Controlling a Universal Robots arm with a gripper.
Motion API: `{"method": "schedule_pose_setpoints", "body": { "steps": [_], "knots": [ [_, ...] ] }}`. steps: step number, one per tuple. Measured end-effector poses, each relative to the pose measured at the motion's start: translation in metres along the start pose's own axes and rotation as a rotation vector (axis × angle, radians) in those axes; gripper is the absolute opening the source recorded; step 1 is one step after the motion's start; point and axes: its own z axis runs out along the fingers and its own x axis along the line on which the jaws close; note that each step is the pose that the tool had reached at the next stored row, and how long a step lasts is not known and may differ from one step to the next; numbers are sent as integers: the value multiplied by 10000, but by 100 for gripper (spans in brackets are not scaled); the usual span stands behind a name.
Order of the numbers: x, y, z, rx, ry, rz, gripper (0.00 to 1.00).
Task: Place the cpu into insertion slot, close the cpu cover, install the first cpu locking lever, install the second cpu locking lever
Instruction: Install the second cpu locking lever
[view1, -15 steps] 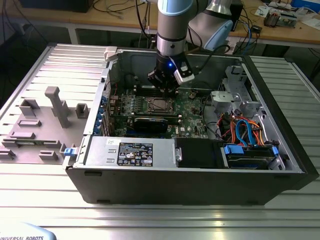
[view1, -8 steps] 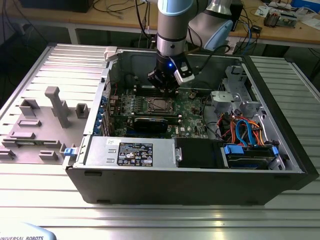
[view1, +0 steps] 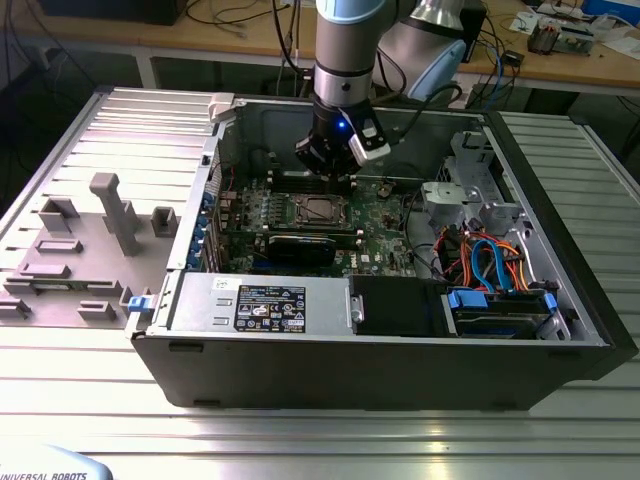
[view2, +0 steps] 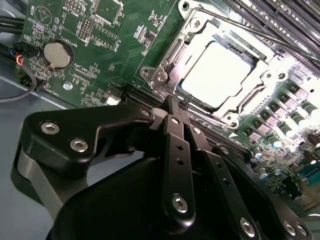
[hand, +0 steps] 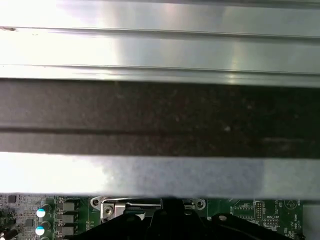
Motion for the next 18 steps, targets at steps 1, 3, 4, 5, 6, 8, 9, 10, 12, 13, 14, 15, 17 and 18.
{"method": "schedule_pose_setpoints", "body": {
  "steps": [1,3,4,5,6,8,9,10,12,13,14,15,17,18],
  "knots": [
    [0,-4,1,0,0,0,11],
    [0,-14,2,3,1,0,11],
    [1,-21,3,5,0,0,11],
    [1,-25,4,9,0,0,11],
    [1,-35,5,20,1,-1,11],
    [1,-48,7,29,1,-1,11],
    [2,-53,8,30,1,-1,11],
    [2,-55,9,30,0,-1,11],
    [2,-56,9,32,0,1,11],
    [2,-59,8,35,1,-1,11],
    [2,-62,8,37,1,-1,11],
    [2,-62,8,36,1,-1,11],
    [2,-64,8,37,1,-2,11],
    [2,-67,8,37,1,-2,11]
  ]
}}
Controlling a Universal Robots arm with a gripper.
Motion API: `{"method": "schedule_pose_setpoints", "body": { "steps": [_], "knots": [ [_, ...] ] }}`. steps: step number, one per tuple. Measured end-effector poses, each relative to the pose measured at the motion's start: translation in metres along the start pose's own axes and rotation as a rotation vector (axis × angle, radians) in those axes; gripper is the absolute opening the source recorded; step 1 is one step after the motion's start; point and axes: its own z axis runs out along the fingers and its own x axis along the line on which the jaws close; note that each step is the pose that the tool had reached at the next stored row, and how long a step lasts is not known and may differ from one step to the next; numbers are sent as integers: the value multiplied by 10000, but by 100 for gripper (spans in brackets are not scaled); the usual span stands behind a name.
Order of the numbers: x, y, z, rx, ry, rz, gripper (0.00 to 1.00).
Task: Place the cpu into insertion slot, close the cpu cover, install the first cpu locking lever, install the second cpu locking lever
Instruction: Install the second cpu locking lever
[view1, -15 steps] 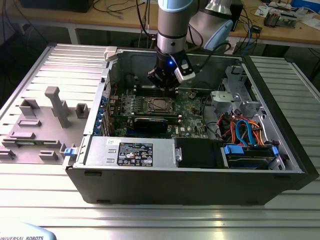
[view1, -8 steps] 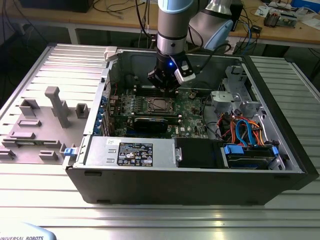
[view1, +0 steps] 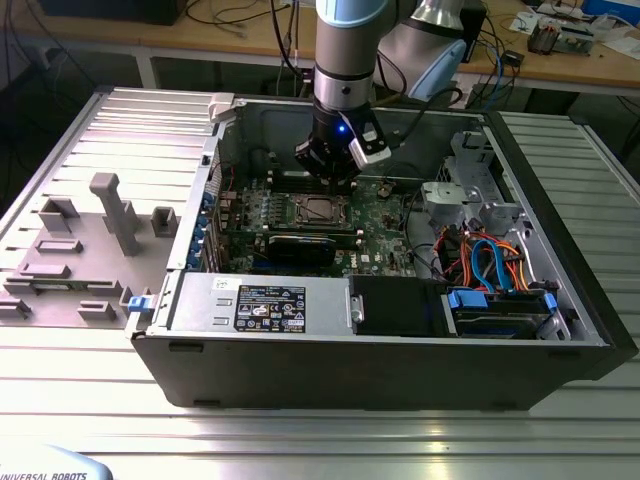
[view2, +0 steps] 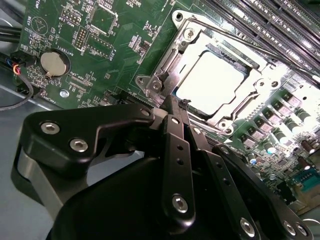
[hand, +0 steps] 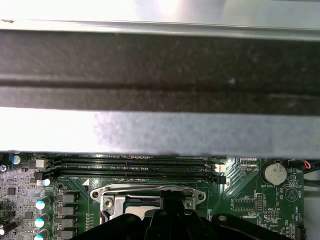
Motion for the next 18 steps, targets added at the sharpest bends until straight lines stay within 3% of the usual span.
{"method": "schedule_pose_setpoints", "body": {
  "steps": [18],
  "knots": [
    [0,-34,-15,0,1,1,11]
  ]
}}
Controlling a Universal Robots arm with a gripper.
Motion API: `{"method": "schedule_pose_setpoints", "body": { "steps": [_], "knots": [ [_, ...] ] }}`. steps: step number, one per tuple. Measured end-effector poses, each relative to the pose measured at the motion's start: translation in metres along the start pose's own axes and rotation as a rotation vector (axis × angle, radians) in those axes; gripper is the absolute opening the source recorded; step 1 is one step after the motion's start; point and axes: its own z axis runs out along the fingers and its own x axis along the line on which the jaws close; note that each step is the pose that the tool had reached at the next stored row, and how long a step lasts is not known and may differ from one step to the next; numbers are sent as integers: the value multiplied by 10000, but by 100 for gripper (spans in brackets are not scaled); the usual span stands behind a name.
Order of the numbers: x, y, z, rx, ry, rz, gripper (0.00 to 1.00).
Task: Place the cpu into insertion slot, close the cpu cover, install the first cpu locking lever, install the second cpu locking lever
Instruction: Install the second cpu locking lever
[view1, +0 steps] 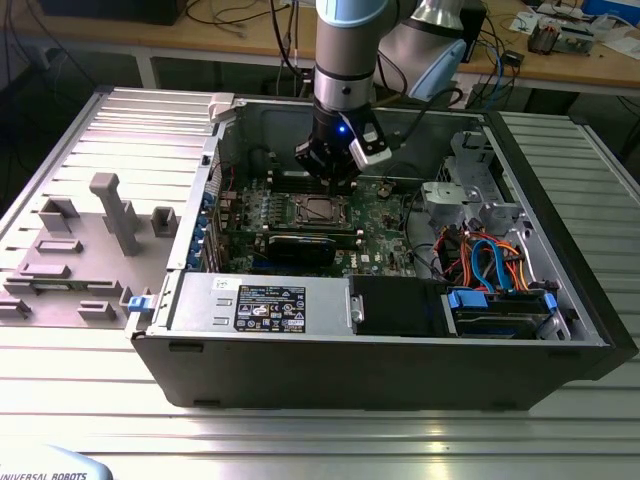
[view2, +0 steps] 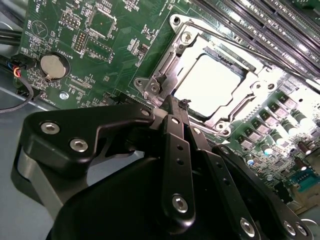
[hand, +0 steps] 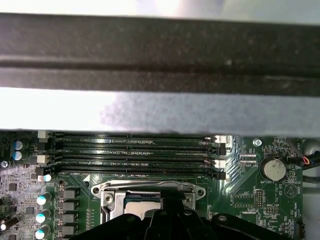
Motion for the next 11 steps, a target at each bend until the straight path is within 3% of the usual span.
{"method": "schedule_pose_setpoints", "body": {
  "steps": [11],
  "knots": [
    [1,-10,0,0,-1,-1,11]
  ]
}}
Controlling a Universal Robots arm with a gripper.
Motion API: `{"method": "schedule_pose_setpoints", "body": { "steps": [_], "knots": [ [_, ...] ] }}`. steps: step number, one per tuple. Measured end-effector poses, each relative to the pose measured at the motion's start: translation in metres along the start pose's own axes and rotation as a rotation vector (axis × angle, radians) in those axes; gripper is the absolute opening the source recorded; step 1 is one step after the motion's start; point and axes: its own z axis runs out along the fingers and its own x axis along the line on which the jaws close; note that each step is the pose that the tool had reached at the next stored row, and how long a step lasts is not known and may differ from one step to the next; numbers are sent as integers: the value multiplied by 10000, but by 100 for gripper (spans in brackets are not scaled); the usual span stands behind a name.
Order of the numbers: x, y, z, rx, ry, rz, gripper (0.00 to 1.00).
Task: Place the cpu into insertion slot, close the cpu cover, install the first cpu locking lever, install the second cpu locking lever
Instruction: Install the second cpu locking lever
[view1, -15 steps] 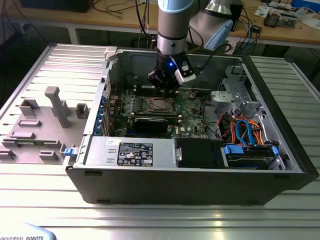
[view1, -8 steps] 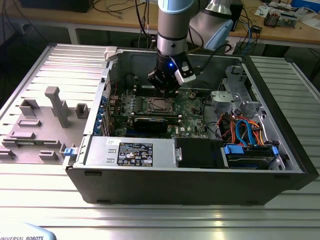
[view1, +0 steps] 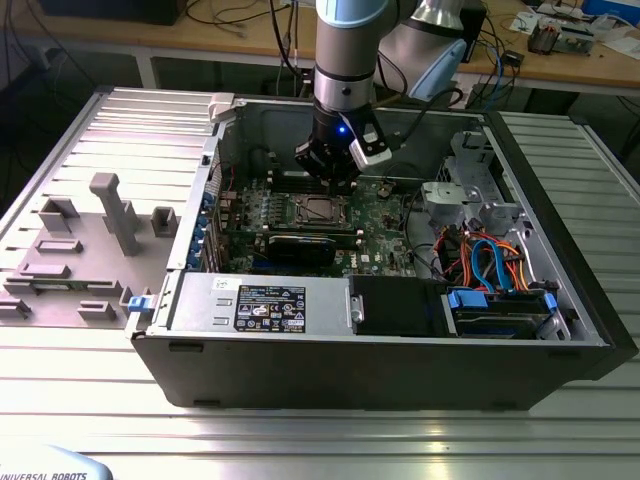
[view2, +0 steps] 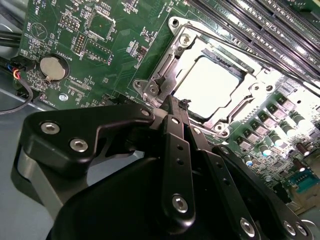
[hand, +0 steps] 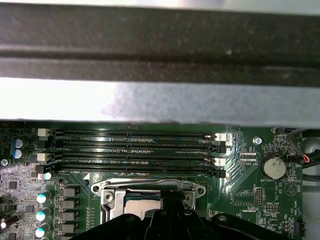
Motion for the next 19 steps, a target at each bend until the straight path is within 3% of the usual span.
{"method": "schedule_pose_setpoints", "body": {
  "steps": [13,19],
  "knots": [
    [7,-5,-1,0,1,2,11],
    [9,-100,-10,3,2,3,11]
  ]
}}
